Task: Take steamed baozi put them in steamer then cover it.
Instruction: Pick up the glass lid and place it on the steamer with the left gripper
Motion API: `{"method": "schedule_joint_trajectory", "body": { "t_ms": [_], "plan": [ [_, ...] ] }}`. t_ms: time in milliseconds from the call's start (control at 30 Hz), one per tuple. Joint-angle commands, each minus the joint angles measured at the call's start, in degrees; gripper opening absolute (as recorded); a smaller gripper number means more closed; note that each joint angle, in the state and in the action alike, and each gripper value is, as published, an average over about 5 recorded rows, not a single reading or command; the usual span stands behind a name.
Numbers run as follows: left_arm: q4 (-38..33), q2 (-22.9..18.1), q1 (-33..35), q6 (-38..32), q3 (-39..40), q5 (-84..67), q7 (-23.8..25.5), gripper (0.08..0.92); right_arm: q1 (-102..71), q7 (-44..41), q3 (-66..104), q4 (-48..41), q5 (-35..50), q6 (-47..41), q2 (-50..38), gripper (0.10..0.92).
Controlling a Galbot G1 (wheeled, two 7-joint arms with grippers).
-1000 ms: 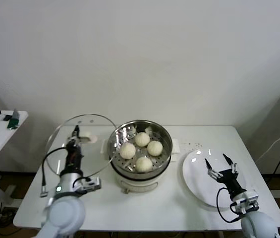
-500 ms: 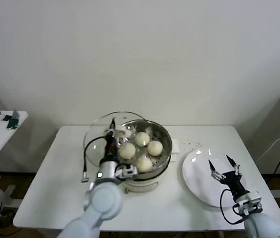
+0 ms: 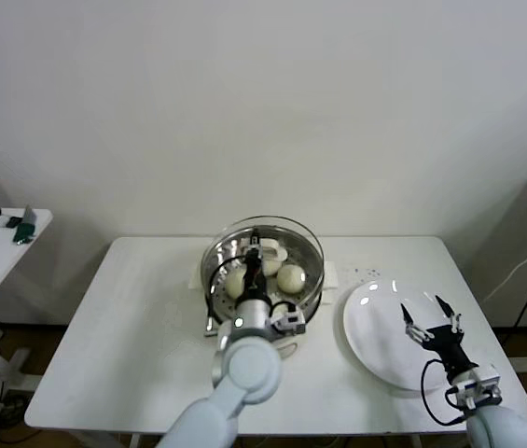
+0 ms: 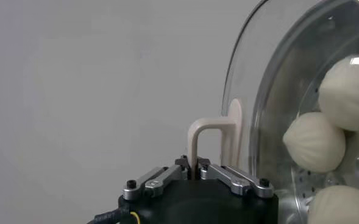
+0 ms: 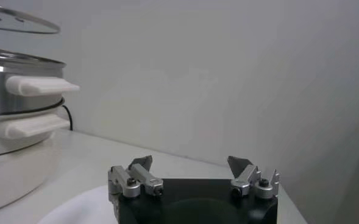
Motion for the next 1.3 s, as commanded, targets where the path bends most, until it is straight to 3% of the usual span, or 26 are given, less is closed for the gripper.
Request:
{"method": "schedule_joint_trajectory", "body": {
  "t_ms": [33, 1300],
  "plan": [
    [4.71, -4.37, -0.36, -0.75, 0.37, 4.65, 0.78, 0.150, -0.16, -0.04, 0.51, -0.02, -0.14, 0.10, 0.06, 0.823],
    [8.08, -2.83, -0.91, -1.02, 0.25, 3.87, -0.30, 0.150, -1.06, -1.09, 1.82, 0.00, -0.65, 0.80, 0.76, 0.823]
  ]
}}
